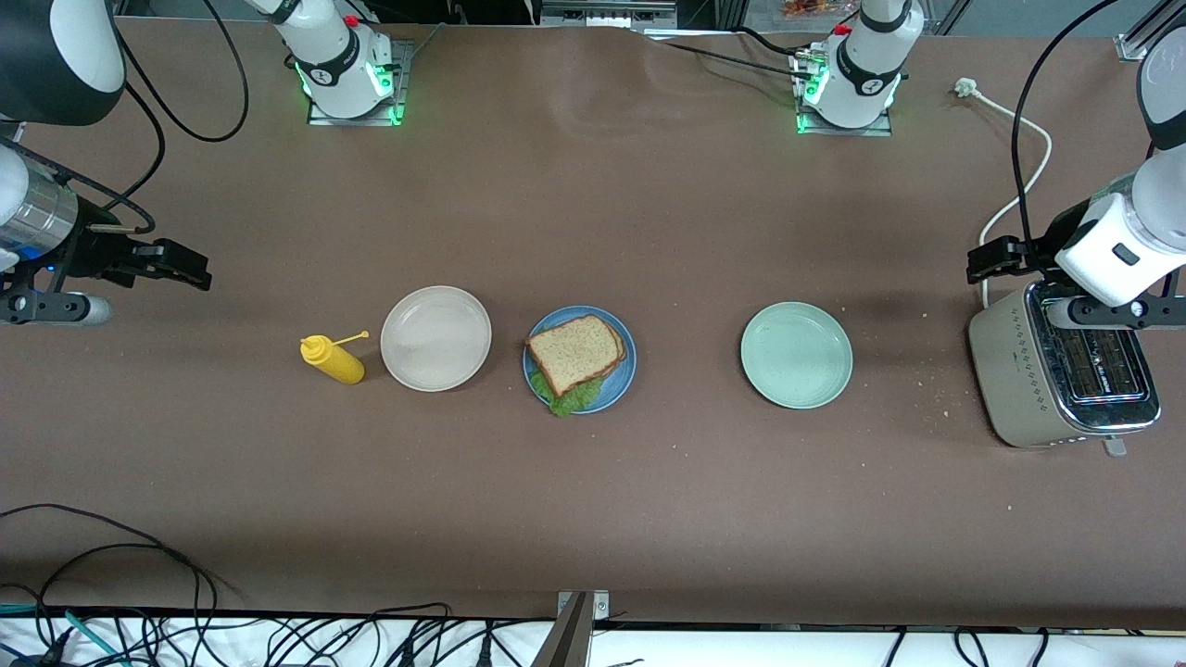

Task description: Make sandwich in blue plate with both arms

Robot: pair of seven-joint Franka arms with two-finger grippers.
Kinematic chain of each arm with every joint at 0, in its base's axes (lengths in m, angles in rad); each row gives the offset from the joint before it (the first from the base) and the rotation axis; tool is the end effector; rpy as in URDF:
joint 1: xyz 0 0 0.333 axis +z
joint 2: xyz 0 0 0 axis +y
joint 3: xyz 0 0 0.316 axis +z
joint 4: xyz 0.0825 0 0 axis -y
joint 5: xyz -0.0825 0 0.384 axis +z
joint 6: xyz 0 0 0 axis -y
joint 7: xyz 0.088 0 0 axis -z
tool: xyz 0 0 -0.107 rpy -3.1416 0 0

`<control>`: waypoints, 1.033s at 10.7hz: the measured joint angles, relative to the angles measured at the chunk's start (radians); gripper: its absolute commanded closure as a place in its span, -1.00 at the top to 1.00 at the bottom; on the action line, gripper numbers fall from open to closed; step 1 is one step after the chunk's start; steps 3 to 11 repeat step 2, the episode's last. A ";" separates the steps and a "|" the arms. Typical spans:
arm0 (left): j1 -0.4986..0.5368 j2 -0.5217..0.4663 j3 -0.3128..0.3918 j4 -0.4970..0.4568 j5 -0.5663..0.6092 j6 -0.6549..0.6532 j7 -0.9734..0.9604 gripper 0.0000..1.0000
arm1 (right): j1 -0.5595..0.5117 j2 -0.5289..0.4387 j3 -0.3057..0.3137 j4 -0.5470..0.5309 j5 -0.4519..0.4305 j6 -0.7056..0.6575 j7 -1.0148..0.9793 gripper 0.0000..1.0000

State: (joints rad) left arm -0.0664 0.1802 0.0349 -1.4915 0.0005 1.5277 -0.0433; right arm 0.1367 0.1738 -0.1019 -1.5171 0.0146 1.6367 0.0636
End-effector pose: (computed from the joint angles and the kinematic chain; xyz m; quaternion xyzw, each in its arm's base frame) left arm 0.5995 -0.0206 0.5540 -0.9974 -0.0058 0.0717 0.0061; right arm 0.6083 0.0275 0.5547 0.9995 -0.0145 -0.0265 0.0029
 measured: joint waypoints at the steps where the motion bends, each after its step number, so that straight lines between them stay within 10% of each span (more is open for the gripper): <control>1: 0.000 0.000 0.000 0.000 0.000 0.000 0.001 0.97 | 0.000 0.000 0.000 0.000 0.000 0.000 0.000 1.00; 11: 0.000 0.000 0.000 0.000 0.000 0.000 0.001 0.97 | 0.000 0.000 -0.002 0.000 0.000 0.000 0.001 1.00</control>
